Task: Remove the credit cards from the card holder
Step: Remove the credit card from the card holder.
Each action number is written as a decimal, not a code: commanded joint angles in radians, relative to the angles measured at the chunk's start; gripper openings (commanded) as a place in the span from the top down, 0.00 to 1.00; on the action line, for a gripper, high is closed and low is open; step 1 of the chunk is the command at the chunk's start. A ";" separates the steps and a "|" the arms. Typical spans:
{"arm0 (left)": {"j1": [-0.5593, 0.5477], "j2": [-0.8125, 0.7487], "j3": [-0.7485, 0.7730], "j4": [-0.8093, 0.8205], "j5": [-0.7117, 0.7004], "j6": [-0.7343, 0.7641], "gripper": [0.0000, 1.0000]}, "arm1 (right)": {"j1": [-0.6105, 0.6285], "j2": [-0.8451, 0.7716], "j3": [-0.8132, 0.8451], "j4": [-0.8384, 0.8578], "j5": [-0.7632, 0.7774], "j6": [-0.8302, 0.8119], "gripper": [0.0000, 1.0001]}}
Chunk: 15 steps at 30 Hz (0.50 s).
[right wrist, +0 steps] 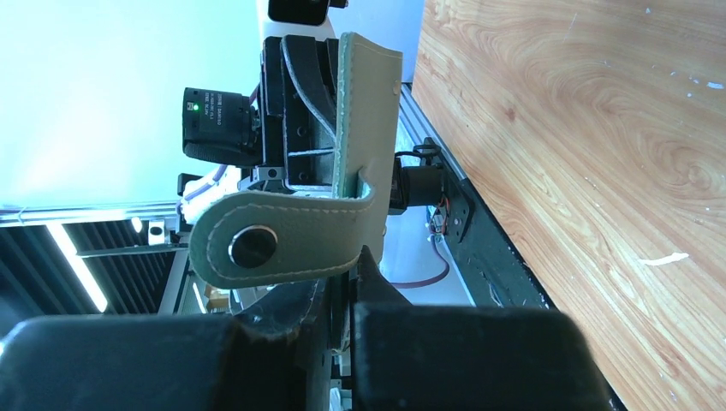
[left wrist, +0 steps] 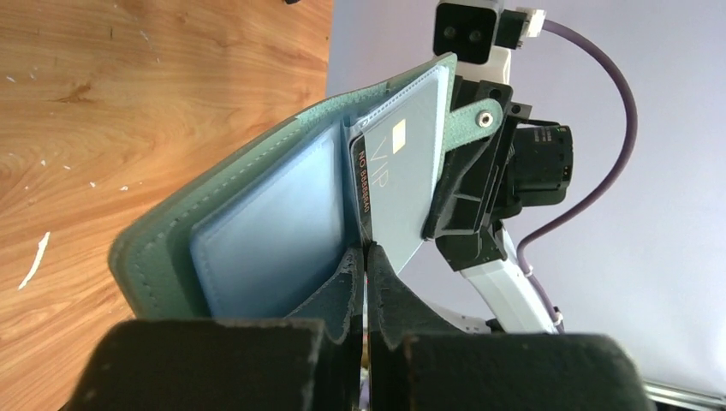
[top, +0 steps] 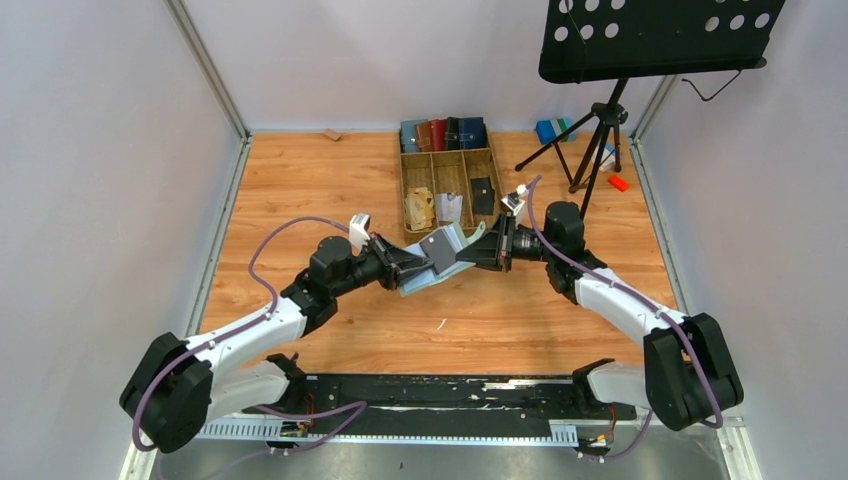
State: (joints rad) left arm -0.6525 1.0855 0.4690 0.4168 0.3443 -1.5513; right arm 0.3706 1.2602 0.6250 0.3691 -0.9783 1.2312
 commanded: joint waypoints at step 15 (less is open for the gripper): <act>0.017 -0.129 0.001 -0.206 -0.029 0.073 1.00 | -0.027 -0.068 0.003 0.014 -0.019 -0.017 1.00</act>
State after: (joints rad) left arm -0.6388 0.9726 0.4637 0.2092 0.3237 -1.5040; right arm 0.3477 1.2335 0.6106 0.3668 -0.9932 1.2362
